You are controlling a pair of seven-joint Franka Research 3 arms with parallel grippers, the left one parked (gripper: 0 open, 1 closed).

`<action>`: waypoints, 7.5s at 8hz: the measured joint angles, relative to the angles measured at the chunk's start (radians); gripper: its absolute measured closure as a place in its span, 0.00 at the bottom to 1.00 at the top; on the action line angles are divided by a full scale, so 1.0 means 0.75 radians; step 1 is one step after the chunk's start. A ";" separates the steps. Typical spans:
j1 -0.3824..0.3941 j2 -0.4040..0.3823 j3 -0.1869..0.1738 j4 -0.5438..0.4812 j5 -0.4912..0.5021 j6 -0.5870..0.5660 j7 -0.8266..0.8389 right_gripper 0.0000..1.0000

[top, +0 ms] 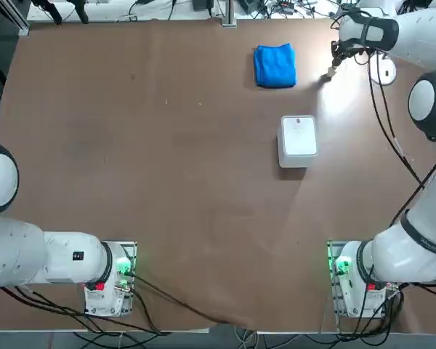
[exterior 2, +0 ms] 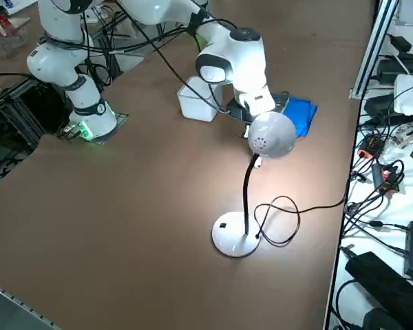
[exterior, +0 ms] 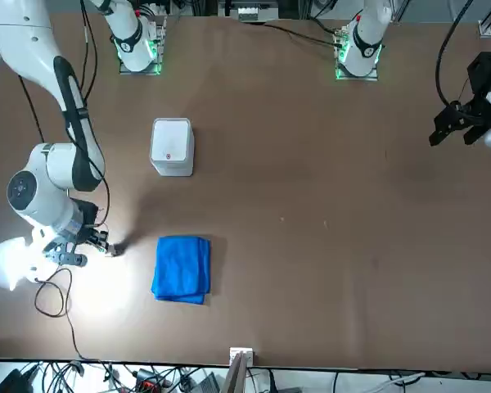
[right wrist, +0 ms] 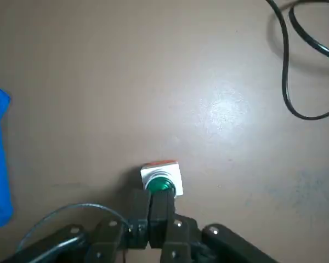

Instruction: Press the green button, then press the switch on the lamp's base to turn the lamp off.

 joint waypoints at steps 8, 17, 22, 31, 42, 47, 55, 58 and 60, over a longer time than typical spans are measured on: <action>0.001 -0.203 0.005 0.020 0.001 -0.246 0.094 0.98; -0.320 -0.464 -0.027 -0.153 -0.073 -0.519 -0.037 0.98; -0.432 -0.159 -0.022 -0.216 -0.052 0.184 -0.119 0.99; -0.485 0.048 -0.016 -0.209 -0.052 0.603 -0.118 0.99; -0.486 0.065 -0.003 -0.232 -0.050 0.647 -0.115 0.98; -0.488 0.066 -0.007 -0.275 -0.050 0.723 -0.114 0.98; -0.465 -0.179 0.008 -0.302 -0.049 0.236 -0.111 0.99; -0.463 -0.436 0.062 -0.279 -0.042 -0.337 -0.112 0.96; -0.457 -0.547 0.149 -0.216 0.006 -0.616 -0.105 0.86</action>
